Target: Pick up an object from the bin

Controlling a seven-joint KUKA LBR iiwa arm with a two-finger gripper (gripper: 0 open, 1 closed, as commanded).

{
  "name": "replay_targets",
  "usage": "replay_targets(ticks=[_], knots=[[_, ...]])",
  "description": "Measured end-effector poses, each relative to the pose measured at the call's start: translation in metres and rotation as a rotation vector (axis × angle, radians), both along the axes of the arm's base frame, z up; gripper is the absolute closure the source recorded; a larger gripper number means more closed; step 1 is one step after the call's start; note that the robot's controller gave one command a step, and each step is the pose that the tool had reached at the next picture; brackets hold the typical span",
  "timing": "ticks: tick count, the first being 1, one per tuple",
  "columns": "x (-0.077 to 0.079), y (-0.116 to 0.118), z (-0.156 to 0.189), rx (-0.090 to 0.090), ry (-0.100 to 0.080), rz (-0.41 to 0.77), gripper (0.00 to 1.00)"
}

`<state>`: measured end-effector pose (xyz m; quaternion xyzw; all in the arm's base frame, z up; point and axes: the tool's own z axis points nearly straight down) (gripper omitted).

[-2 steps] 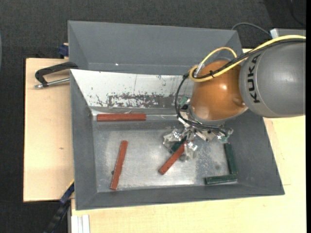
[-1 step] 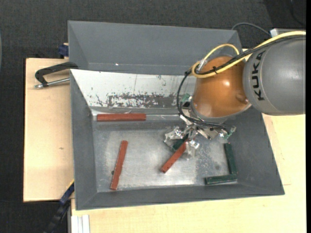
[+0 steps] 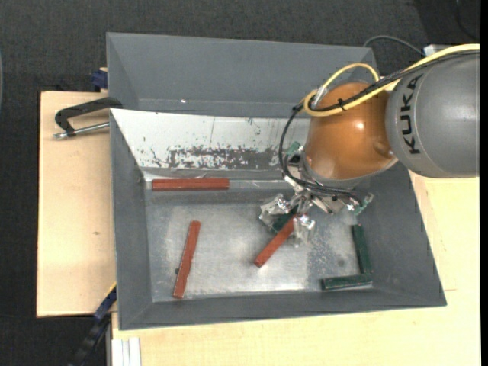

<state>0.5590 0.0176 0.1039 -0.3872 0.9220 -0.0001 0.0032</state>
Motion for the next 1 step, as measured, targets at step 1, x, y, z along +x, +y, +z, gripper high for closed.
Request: replay_targets(ticks=[1], knots=[[0.0008,0.0,0.006,0.0,-0.003,0.0,1.0]])
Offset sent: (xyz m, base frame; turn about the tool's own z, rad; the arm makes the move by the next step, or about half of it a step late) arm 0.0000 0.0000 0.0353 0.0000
